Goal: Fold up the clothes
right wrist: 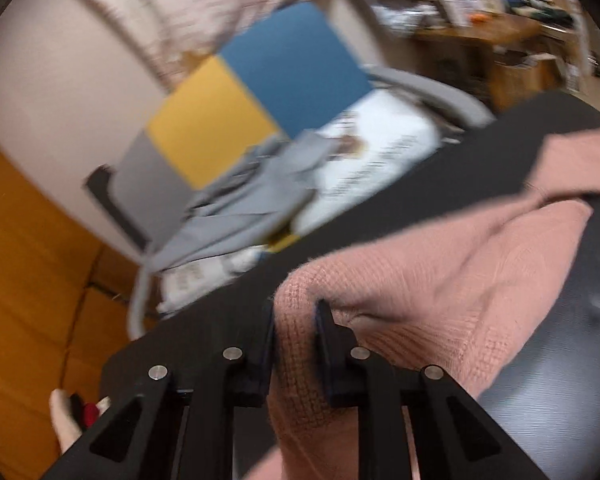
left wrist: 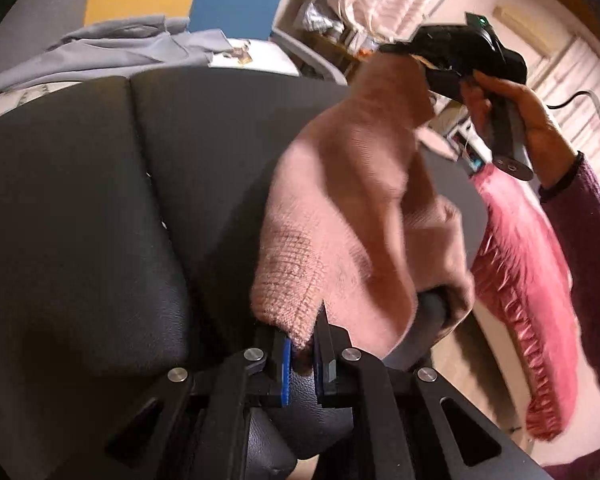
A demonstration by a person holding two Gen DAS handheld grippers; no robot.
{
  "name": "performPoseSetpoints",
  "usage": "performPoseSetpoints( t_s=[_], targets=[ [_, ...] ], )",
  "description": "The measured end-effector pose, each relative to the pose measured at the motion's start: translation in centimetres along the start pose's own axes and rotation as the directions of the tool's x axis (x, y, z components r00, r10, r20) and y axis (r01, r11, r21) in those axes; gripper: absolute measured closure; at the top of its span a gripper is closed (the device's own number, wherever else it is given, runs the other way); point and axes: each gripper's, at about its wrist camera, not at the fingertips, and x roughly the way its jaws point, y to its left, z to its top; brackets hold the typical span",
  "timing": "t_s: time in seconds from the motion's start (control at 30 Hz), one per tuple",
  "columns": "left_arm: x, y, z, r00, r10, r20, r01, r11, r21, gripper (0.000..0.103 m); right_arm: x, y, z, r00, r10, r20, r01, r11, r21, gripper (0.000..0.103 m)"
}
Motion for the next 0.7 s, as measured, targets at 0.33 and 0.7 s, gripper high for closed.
performPoseSetpoints(
  t_s=[0.33, 0.7],
  targets=[
    [-1.8, -0.2, -2.6, 0.999, -0.041, 0.014, 0.040, 0.998, 0.047, 0.095, 9.5, 20.4, -6.6, 0.910, 0.289, -0.298, -0.359, 0.908, -0.216, 0.099],
    [-2.9, 4.3, -4.5, 0.999, -0.020, -0.031, 0.018, 0.999, -0.051, 0.091, 11.3, 23.8, -15.3, 0.909, 0.172, -0.380, -0.344, 0.824, -0.450, 0.075]
  ],
)
